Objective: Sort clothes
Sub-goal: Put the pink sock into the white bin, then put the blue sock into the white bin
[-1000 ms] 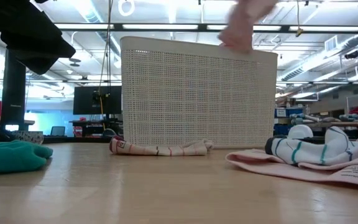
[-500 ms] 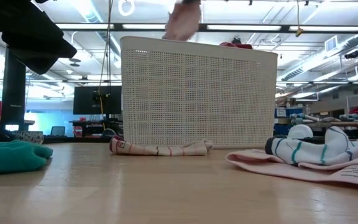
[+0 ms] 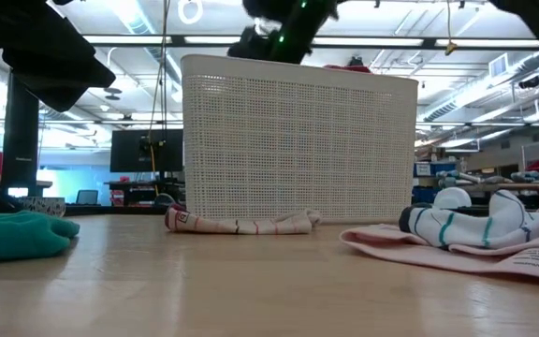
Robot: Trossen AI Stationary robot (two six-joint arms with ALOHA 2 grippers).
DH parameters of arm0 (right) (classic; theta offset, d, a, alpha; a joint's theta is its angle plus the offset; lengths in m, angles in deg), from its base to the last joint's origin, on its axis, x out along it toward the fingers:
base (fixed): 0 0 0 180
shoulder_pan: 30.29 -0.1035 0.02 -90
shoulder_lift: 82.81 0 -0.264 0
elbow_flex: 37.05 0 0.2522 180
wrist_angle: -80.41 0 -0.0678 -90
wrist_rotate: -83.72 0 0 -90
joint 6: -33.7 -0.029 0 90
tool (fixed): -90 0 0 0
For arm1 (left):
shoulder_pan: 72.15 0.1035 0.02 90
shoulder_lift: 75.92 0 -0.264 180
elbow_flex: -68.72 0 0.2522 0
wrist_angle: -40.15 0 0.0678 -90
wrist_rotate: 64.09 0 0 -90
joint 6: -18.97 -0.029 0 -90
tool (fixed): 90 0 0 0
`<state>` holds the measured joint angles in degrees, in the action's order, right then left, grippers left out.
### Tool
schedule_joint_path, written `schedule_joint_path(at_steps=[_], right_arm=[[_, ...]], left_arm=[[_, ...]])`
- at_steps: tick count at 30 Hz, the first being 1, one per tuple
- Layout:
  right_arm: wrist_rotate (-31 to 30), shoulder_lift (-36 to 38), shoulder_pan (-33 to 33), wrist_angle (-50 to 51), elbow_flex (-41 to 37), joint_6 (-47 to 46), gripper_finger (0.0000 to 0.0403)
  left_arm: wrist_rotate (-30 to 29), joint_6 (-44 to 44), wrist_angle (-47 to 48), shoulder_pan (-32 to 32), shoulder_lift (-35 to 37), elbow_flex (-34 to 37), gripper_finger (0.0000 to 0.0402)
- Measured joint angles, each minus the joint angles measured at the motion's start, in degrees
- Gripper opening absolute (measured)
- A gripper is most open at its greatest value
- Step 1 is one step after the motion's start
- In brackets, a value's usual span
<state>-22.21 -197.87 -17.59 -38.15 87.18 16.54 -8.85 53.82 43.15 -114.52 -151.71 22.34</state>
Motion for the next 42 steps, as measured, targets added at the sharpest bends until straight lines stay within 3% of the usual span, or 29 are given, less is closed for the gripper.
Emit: schedule_joint_path(at_steps=[11, 16, 23, 27, 33, 42], right_arm=[[13.17, -3.77, 4.73, -0.18, 0.26, -4.37, 0.0226], [14.75, -0.04, 4.81, 1.61, -0.20, -3.58, 0.0236], [15.67, 10.64, 2.57, 6.02, -0.28, -1.80, 0.0231], [11.93, 16.16, -0.01, 11.10, -0.28, -1.71, 0.0231], [-0.53, 22.84, -5.96, 20.92, -0.24, -2.37, 0.0231], [-12.39, 28.27, -19.72, 33.12, -0.19, -13.58, 0.0231]], left_arm=[[0.11, 0.24, 0.00, 0.00, 0.00, 0.00, 0.0136], [0.10, 0.16, 0.02, 0.00, 0.00, 0.00, 0.0136], [-0.39, 0.02, -0.02, 0.00, 0.00, 0.00, 0.0136], [-0.59, -0.02, -0.04, 0.00, 0.00, 0.00, 0.0136], [2.28, -1.15, 1.05, 0.00, 0.00, 0.00, 0.0136], [8.89, 13.21, 18.42, 0.00, 0.02, -0.02, 0.0136]])
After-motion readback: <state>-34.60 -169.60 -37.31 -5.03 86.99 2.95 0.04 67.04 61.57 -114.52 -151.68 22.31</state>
